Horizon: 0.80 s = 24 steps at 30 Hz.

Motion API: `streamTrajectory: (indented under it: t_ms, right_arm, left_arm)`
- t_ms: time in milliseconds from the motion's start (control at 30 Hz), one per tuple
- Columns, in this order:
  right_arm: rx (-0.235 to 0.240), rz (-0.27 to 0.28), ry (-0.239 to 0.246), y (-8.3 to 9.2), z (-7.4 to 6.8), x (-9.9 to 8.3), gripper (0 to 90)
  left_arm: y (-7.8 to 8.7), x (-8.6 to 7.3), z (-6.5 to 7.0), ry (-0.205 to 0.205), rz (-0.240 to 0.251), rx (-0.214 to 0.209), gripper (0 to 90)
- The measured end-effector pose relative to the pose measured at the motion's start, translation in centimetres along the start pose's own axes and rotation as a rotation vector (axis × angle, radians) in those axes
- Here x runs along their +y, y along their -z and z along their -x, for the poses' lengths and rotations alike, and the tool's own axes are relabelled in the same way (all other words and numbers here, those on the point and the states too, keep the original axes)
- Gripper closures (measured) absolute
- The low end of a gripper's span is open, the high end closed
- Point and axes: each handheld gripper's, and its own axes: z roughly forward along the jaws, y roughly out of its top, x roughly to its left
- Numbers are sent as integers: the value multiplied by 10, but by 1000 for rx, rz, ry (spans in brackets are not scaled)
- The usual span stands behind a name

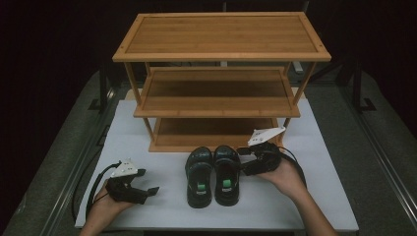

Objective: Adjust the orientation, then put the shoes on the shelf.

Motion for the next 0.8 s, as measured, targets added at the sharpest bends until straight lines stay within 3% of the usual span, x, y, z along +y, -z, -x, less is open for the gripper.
streamTrajectory:
  t_ms: [233,367,800]
  right_arm:
    - [12,-10,-6,0,0,0,407]
    - [18,-15,-9,1,0,-1,410]
    - [27,-22,-13,1,-2,-2,422]
  left_arm:
    - [-1,35,9,-38,31,-49,151]
    - [-3,52,12,-63,45,-76,208]
    - [-16,87,24,-113,57,-147,314]
